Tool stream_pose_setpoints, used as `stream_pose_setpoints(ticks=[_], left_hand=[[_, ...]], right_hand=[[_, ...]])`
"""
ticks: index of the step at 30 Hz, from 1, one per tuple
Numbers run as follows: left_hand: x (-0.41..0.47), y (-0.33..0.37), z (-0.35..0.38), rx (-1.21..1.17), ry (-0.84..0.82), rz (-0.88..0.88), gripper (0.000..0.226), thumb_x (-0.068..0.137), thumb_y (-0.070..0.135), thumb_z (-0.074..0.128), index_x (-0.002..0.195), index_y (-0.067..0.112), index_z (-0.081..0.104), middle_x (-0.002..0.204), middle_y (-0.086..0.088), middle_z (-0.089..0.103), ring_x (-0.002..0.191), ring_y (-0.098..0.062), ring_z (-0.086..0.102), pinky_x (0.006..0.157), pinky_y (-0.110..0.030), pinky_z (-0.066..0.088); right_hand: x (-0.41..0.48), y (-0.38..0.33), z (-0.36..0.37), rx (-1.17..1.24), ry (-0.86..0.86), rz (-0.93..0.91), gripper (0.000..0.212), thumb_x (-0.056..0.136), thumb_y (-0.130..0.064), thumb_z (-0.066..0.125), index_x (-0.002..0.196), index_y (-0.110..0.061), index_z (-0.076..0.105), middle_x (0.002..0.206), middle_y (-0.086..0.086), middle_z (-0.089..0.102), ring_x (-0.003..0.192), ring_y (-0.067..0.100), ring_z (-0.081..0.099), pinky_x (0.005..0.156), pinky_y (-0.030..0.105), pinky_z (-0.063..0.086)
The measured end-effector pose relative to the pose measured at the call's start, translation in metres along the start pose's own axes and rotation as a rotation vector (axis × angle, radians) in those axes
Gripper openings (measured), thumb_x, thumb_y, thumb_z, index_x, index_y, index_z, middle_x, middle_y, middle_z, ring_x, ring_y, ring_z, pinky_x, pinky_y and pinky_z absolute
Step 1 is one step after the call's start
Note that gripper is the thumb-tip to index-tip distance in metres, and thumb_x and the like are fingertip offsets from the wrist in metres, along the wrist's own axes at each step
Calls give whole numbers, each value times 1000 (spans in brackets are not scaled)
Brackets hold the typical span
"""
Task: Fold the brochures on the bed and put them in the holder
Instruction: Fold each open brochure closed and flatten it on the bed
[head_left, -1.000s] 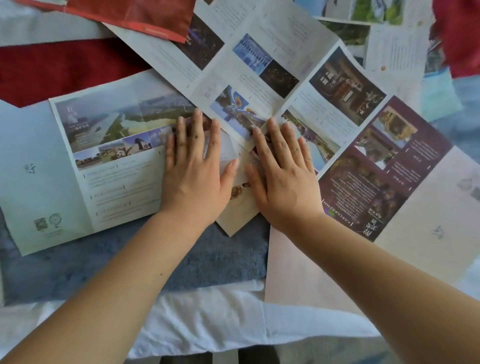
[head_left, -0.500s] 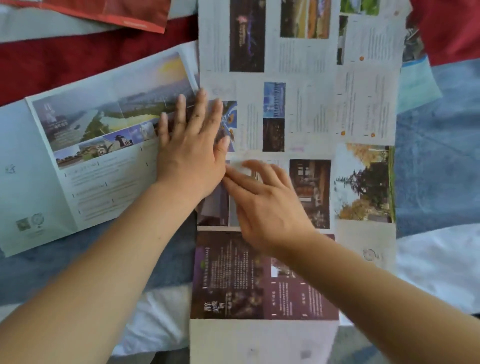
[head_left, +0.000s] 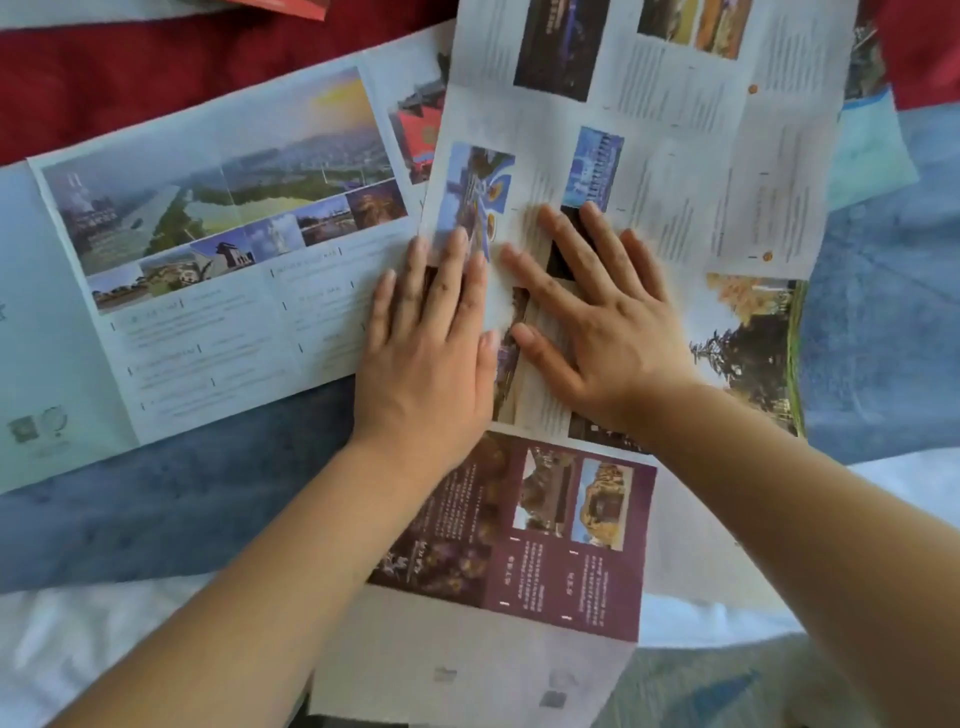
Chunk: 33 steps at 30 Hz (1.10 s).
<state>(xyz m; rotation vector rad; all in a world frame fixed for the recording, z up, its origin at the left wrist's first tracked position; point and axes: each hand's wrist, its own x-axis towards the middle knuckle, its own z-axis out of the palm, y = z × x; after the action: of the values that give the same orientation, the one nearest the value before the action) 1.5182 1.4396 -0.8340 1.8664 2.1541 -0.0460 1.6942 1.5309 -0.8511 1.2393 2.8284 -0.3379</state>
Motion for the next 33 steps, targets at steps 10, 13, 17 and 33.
stream_pose_setpoints(ticks=[10, 13, 17, 33], left_hand=[[-42, 7, 15, 34, 48, -188, 68, 106, 47, 28, 164, 15, 15, 172, -6, 7, 159, -27, 5, 127, -49, 3], [-44, 1, 19, 48, 92, -276, 67, 106, 48, 26, 165, 19, 15, 173, -6, 8, 159, -30, 8, 126, -53, 7], [-36, -29, 25, 34, 169, -269, 60, 107, 49, 26, 164, 30, 19, 172, -3, 11, 159, -29, 10, 126, -55, 12], [-74, -174, 20, 77, 216, 97, 61, 105, 46, 38, 162, 28, 27, 170, -3, 21, 158, -26, 18, 124, -57, 19]], right_hand=[[42, -51, 9, 132, -6, 445, 65, 104, -65, 16, 163, -44, -2, 173, -2, -15, 158, 22, -20, 126, 46, -15], [56, -72, 9, 219, -28, 576, 67, 104, -64, 16, 163, -42, -8, 170, 2, -27, 155, 23, -29, 122, 48, -22], [58, -92, 9, 318, -76, 695, 72, 103, -64, 16, 161, -38, -17, 164, 9, -38, 150, 23, -39, 118, 51, -29], [28, -95, 13, -25, -27, 86, 78, 103, -67, 23, 166, -25, 7, 172, 18, -4, 159, 35, -5, 128, 55, 7]])
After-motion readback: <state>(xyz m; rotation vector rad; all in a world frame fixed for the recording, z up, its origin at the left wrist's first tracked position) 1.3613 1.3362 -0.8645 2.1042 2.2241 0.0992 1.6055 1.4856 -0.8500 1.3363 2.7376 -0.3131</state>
